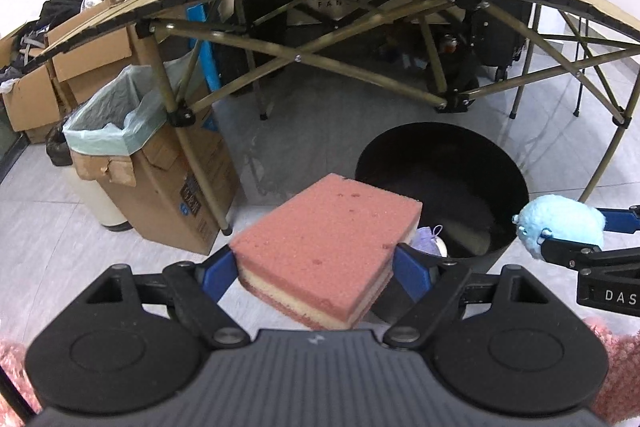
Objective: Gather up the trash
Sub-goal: 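Open the right gripper over the bin to drop the blue plush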
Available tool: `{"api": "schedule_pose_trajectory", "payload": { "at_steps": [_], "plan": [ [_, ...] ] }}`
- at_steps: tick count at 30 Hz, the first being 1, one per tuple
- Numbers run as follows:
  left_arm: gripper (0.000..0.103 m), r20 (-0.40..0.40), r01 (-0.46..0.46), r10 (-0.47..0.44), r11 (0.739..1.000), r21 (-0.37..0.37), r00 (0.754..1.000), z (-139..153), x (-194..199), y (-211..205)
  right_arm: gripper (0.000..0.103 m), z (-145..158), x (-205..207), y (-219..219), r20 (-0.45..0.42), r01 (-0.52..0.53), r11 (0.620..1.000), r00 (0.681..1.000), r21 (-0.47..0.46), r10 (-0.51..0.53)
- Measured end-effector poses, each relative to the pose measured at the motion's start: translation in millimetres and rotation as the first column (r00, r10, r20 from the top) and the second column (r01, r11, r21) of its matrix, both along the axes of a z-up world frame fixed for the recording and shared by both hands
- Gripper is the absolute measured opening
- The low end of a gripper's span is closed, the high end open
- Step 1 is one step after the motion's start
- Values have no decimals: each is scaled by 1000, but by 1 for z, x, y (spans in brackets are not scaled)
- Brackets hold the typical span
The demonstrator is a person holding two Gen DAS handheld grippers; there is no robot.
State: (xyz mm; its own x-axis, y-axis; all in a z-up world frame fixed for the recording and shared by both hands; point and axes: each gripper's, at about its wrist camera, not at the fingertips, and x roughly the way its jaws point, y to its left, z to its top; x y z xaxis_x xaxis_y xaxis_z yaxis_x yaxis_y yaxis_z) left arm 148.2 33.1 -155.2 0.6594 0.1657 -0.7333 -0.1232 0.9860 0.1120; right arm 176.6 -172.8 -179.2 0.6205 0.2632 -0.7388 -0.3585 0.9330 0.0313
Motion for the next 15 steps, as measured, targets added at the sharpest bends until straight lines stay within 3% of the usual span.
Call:
{"api": "schedule_pose_trajectory", "payload": {
  "at_steps": [15],
  "plan": [
    [83, -20, -65, 65, 998, 11, 998, -6, 21, 16, 64, -8, 44, 28, 9, -51, 999, 999, -15, 51]
  ]
}}
